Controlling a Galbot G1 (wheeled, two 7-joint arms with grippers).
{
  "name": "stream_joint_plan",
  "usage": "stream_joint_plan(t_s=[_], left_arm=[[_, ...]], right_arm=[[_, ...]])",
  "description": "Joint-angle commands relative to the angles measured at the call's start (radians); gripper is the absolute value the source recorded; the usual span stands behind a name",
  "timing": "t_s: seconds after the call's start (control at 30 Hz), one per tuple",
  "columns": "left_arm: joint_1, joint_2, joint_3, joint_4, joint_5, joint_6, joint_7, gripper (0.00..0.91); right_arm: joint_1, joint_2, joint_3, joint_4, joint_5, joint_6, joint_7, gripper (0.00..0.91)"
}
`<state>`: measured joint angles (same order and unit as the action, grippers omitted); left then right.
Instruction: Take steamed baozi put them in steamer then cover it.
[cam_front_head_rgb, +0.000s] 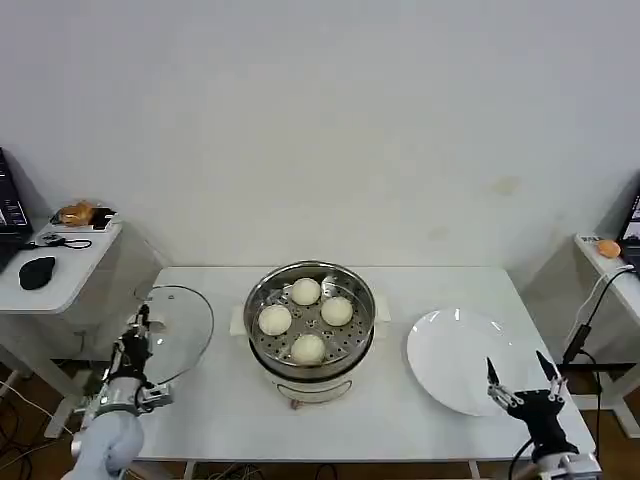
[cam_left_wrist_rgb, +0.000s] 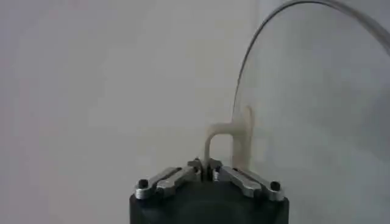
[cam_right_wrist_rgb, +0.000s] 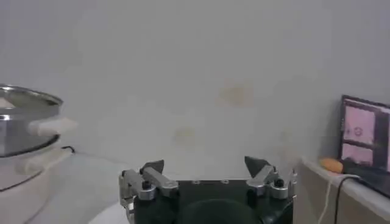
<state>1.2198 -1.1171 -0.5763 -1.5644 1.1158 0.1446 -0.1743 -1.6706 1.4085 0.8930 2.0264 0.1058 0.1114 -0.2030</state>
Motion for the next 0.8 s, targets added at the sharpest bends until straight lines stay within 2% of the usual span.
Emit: stream_joint_plan(t_s=[0.03, 0.2, 0.43, 0.63, 0.8], left_arm=[[0.172, 0.069, -0.081, -0.367, -0.045, 0.163, 0.146, 0.000], [0.183, 0.109, -0.032, -0.463, -0.049, 0.201, 0.190, 0.000], [0.074, 0.159, 0.138, -0.536, -0.072, 0.290, 0.270, 0.000], [-0.043, 0.132, 0.310, -0.531, -0.014, 0.346, 0.329, 0.000], [-0.138, 0.079, 0.432, -0.491, 0.026, 0.386, 0.363, 0.000]], right_arm=[[0.002, -0.015, -0.037, -0.001, -0.011, 0.000, -0.002, 0.907], [0.011, -0.013, -0.046, -0.015, -0.034, 0.011, -0.006, 0.907], [0.016, 0.001, -0.057, -0.031, -0.109, 0.032, -0.009, 0.907], [0.014, 0.019, -0.073, -0.043, -0.147, 0.044, -0.009, 0.907], [0.016, 0.043, -0.099, -0.044, -0.171, 0.046, -0.008, 0.907]])
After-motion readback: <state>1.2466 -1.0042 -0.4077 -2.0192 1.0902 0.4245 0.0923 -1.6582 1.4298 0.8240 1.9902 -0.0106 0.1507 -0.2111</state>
